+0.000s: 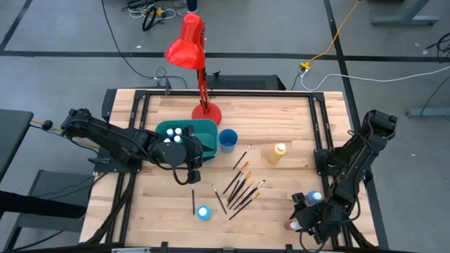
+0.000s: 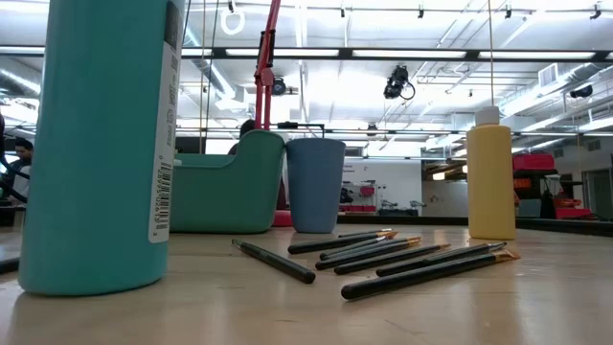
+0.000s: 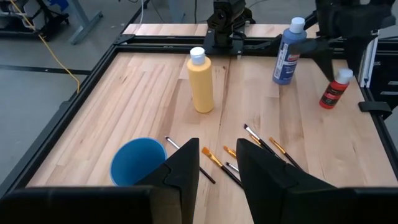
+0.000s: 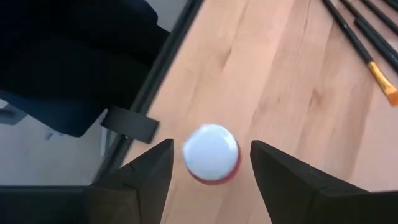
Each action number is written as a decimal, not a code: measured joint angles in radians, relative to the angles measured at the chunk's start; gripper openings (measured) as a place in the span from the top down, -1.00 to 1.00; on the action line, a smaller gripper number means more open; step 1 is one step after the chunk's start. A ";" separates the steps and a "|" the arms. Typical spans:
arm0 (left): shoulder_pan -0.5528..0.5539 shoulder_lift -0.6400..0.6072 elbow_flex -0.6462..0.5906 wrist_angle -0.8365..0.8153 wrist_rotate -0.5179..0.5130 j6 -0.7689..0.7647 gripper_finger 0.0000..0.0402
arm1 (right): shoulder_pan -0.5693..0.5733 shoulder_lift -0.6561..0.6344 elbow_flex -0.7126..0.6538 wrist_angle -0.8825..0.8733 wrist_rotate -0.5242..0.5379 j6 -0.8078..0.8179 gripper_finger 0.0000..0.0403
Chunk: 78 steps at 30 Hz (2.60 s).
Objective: Pick & Place Paint Supplies
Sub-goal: Put the red orange paint bottle into the green bin
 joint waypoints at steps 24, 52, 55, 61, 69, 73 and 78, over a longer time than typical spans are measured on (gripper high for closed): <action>0.000 0.000 0.000 -0.001 0.035 0.036 0.42 | -0.009 0.001 -0.188 0.438 0.021 -0.123 0.40; -0.018 0.003 0.000 -0.018 0.005 0.052 0.42 | -0.587 0.000 -0.001 0.790 0.027 -0.784 0.37; -0.018 0.025 -0.001 -0.019 0.002 0.042 0.42 | -0.672 0.000 0.037 0.781 0.028 -0.775 0.37; -0.018 0.112 -0.029 0.069 -0.145 -0.070 0.42 | -0.816 0.000 0.056 0.719 0.064 -0.577 0.36; -0.010 0.171 -0.136 0.369 -0.085 -0.141 0.42 | -0.861 0.000 0.056 0.535 -0.032 -0.507 0.36; -0.013 0.169 -0.166 0.423 -0.109 -0.158 0.42 | -0.858 0.000 0.056 0.518 -0.153 -0.460 0.36; -0.019 0.169 -0.187 0.455 -0.147 -0.180 0.42 | -0.856 0.082 0.043 0.509 -0.144 -0.469 0.35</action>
